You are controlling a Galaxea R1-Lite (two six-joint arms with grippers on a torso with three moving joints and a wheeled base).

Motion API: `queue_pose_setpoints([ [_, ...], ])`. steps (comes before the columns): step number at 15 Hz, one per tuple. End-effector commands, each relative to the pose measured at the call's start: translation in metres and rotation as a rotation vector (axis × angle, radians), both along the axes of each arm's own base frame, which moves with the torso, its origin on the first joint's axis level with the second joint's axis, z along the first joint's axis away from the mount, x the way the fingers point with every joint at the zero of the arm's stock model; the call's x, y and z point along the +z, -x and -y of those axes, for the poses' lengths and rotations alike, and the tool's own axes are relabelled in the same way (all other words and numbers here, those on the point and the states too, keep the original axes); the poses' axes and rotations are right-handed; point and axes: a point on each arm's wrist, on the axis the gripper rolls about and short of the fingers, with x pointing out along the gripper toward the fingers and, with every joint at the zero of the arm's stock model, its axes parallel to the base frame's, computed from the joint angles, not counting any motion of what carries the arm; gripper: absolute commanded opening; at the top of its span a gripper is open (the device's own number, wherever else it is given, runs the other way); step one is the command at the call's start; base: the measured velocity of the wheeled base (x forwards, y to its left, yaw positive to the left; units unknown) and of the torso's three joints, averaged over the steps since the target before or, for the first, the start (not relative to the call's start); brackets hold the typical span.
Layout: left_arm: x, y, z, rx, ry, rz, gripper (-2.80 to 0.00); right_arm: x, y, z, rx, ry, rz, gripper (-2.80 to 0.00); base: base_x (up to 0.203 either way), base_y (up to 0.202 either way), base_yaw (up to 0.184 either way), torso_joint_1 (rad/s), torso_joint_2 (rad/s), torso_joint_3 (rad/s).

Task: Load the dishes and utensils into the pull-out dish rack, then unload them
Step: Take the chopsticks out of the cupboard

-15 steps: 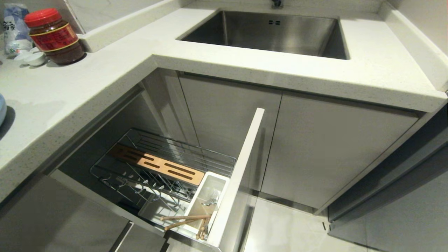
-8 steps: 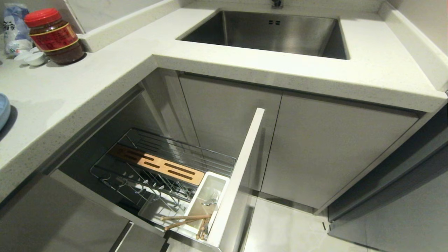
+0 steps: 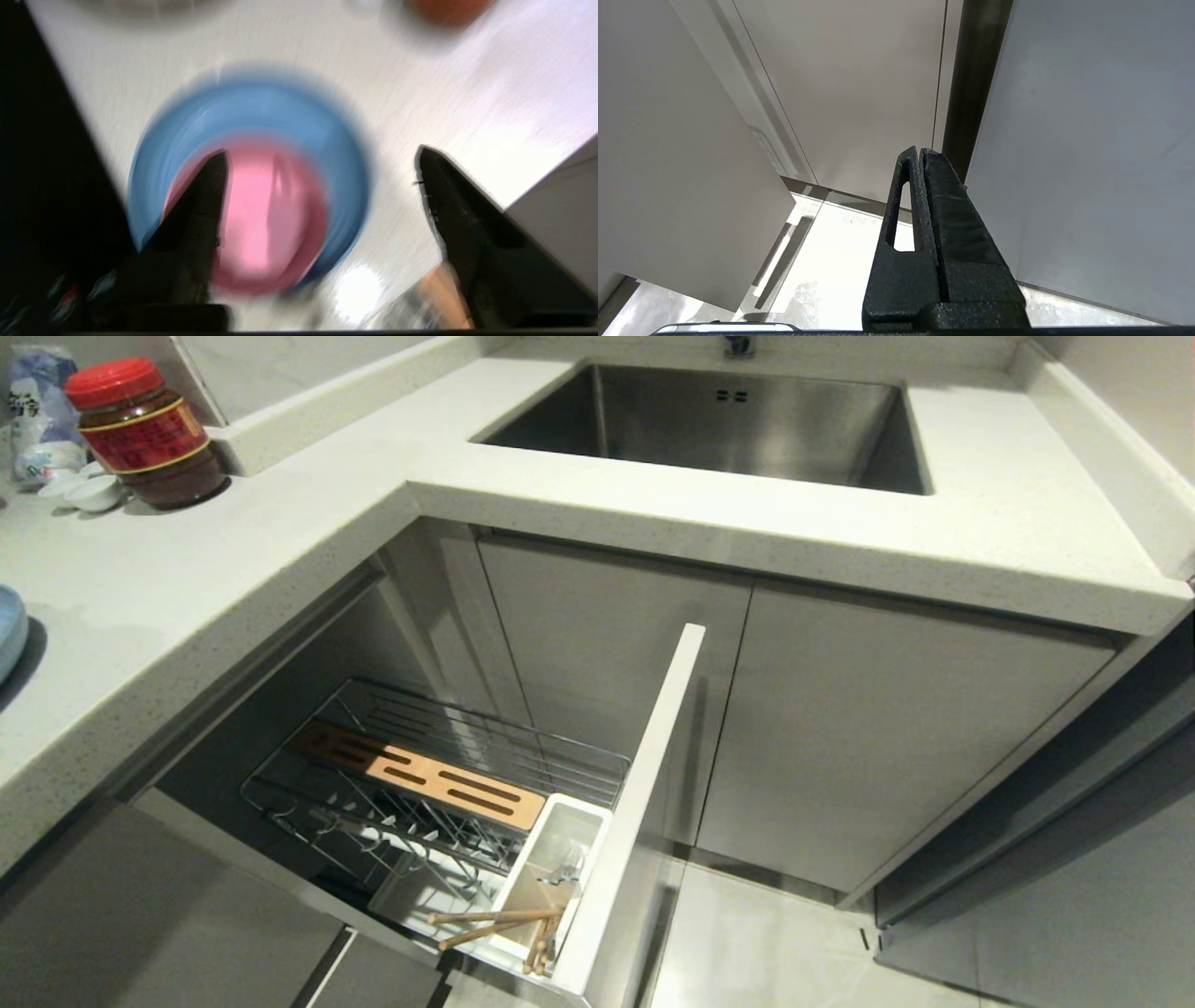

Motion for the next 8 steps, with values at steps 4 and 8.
queue_pose_setpoints([
  [4, 0.026, 0.05, 0.019, -0.22, -0.006, 0.635, -2.8, -0.007, -0.002, 0.0, 0.0, 0.0, -0.024, -2.8, 0.0, 0.0, 0.0, 0.0, 0.0, 0.0],
  [8, 0.014, 0.038, 0.031, -0.535, 0.163, 0.587, -2.8, -0.007, -0.002, 0.0, 0.0, 0.0, -0.025, -2.8, 0.0, 0.0, 0.0, 0.0, 0.0, 0.0],
])
